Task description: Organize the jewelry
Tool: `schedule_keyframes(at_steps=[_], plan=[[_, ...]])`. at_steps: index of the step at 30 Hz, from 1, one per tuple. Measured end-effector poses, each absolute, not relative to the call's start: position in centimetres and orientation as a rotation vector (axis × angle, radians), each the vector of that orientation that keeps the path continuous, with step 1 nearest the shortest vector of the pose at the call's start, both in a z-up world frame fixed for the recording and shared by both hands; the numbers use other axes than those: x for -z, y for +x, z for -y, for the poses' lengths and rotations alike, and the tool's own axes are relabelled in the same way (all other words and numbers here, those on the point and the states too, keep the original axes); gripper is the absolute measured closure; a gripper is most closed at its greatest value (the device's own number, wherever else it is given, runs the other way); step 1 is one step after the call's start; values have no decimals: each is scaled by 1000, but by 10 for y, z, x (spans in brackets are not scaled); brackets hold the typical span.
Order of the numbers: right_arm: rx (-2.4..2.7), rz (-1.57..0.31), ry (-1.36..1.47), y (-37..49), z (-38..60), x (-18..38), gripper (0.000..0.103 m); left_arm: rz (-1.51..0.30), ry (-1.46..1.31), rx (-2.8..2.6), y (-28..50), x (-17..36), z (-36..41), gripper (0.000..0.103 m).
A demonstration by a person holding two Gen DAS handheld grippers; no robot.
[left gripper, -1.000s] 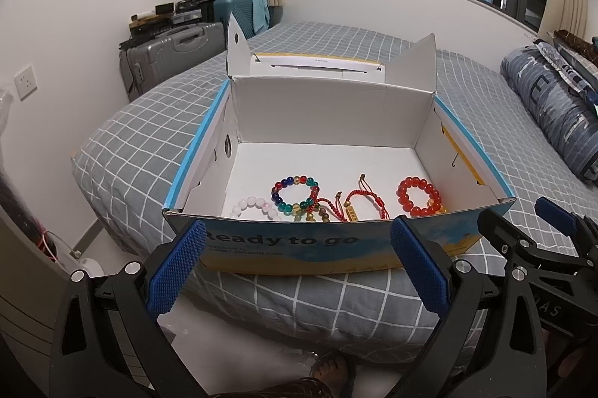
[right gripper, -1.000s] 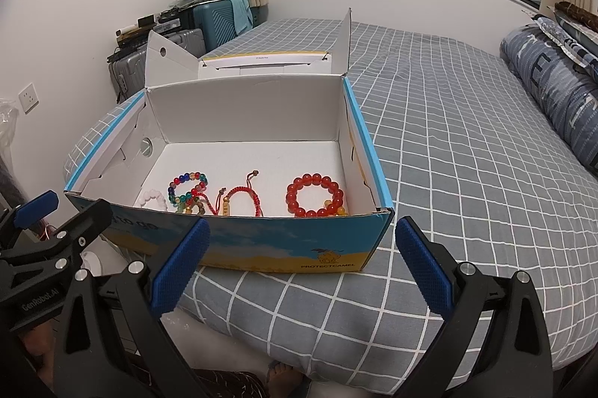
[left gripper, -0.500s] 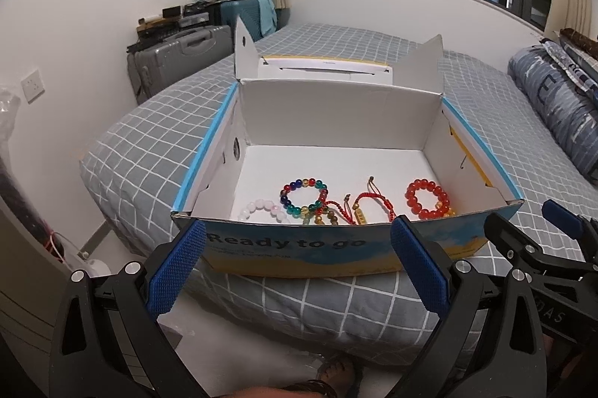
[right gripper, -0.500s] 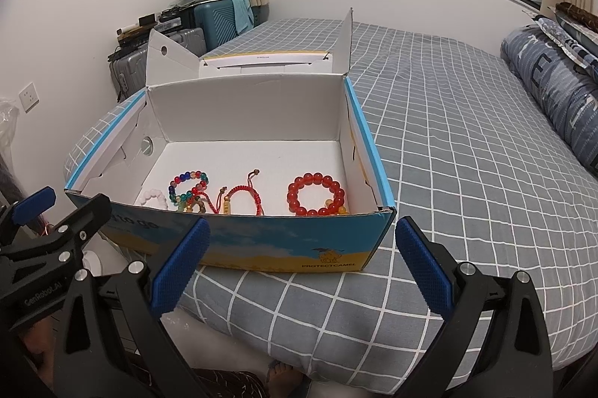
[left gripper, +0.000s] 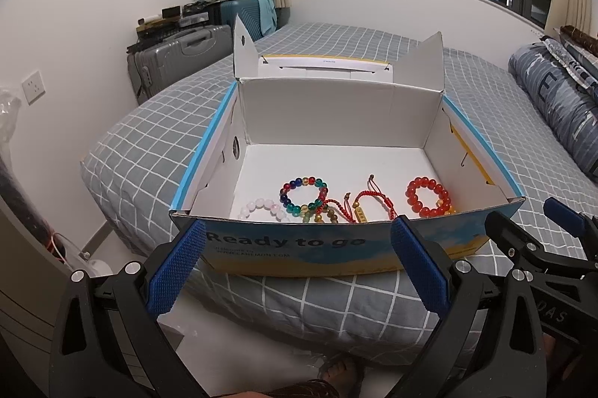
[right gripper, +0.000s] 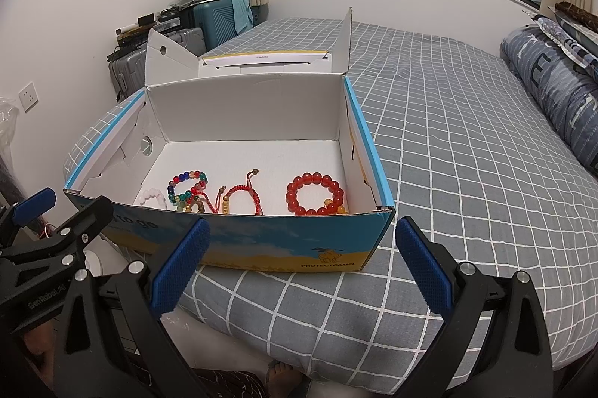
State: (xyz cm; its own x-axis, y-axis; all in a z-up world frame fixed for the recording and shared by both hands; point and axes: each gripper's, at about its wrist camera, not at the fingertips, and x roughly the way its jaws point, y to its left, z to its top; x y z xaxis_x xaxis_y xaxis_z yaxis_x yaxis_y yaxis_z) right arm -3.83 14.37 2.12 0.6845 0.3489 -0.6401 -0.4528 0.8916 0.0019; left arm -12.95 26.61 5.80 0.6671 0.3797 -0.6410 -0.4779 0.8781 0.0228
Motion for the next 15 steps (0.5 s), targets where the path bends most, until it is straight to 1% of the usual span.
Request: schedule_keyframes(at_steps=[15], plan=[[-446, -685, -160, -36, -144, -19, 8, -693, -161, -472, -131, -57, -263, 6]])
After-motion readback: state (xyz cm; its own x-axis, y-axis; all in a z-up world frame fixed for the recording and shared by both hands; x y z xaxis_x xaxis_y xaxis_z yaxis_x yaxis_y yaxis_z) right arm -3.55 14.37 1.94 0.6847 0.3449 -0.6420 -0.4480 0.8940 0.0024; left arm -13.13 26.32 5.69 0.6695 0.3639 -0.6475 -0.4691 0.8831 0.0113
